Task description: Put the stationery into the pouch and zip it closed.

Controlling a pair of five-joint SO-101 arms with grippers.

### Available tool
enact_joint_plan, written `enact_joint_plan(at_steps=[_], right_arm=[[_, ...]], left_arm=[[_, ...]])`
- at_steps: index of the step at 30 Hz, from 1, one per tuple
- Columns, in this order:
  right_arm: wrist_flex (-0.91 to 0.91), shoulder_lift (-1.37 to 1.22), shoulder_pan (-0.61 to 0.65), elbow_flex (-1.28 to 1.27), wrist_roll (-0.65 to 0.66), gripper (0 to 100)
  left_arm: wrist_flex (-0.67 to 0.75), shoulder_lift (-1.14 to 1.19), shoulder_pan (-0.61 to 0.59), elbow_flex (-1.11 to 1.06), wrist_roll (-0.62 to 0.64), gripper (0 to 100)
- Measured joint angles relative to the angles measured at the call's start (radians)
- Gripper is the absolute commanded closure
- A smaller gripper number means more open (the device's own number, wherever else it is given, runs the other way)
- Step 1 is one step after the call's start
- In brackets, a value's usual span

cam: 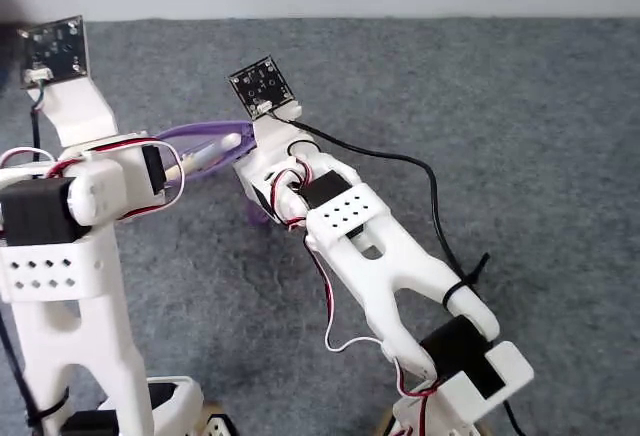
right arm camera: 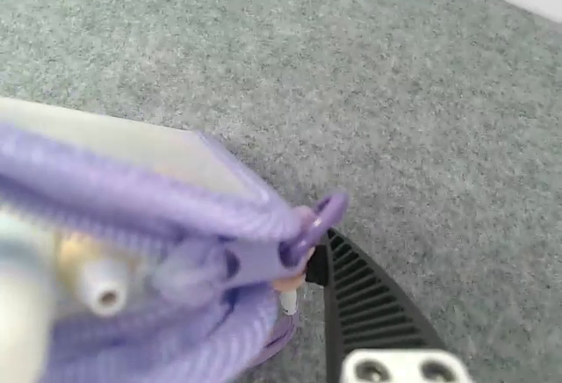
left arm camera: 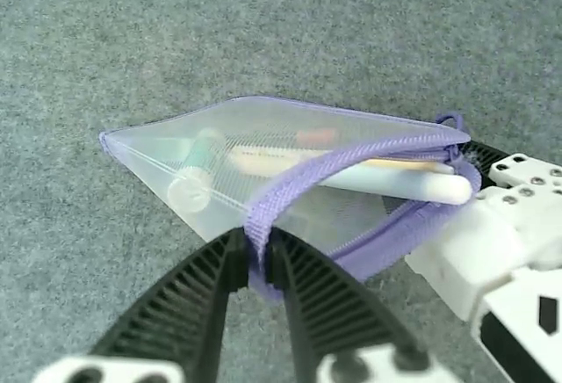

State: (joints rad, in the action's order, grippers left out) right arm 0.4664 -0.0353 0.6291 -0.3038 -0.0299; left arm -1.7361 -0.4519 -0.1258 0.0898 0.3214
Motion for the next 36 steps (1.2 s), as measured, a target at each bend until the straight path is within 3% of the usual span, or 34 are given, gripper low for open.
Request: enact_joint_plan(at_steps=[10, 17, 23, 25, 36], right_arm=[[0.089, 0.192, -0.037, -0.002, 0.005, 99.1], [0.101, 0.387, -0.058, -0.002, 0.086, 99.1], [0.101, 0.462, -0.06, -0.002, 0.141, 99.1], [0.103, 0.466, -0.054, 0.012, 0.158, 99.1], [0.103, 0.477, -0.034, 0.097, 0.305, 99.1]], left_arm=[[0.0, -0.006, -0.002, 0.0, 0.0, 99], [0.0, -0.086, 0.034, 0.011, -0.066, 98], [0.0, -0.295, 0.147, 0.031, -0.094, 78], [0.0, -0.373, 0.161, 0.041, -0.095, 76], [0.006, -0.655, -0.017, 0.058, -0.166, 76]])
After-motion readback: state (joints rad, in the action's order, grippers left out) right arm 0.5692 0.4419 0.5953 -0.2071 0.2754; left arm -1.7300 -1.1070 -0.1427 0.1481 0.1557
